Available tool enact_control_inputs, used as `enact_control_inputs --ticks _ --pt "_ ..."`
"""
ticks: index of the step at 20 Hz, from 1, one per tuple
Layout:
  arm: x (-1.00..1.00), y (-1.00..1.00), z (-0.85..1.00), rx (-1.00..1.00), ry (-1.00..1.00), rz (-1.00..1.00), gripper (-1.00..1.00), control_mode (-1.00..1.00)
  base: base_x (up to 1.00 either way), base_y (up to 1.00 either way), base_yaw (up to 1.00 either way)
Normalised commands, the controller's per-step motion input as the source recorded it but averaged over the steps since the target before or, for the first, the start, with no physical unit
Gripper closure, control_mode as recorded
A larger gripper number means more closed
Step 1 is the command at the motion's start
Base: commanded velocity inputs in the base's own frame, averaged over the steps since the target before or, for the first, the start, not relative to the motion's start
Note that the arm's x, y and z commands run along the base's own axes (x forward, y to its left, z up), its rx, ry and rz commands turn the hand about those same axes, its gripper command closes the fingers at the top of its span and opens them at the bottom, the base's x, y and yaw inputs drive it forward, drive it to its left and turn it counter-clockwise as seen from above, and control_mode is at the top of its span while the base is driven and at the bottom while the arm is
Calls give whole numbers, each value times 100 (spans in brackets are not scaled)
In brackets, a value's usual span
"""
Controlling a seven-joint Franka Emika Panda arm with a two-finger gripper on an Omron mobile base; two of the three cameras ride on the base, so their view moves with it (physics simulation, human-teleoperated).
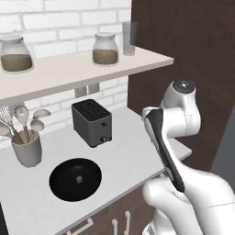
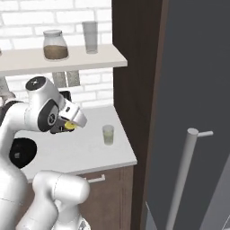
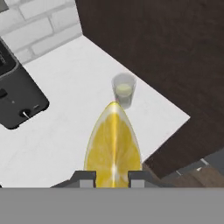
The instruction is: Grab a lemon wedge from the fridge and one ice cube from the ice bowl, and put them in the glass of lemonade.
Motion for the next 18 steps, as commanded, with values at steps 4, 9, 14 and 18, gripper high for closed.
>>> enact_control_inputs --ticks 4,9,14,18 --pt "95 -38 -32 0 3 0 100 -100 0 0 0" --pt "66 -35 -25 0 1 -2 100 -100 0 0 0" --pt "45 -18 -24 0 0 -3 100 -100 0 0 0" --pt "24 0 -33 0 0 0 100 -100 0 0 0"
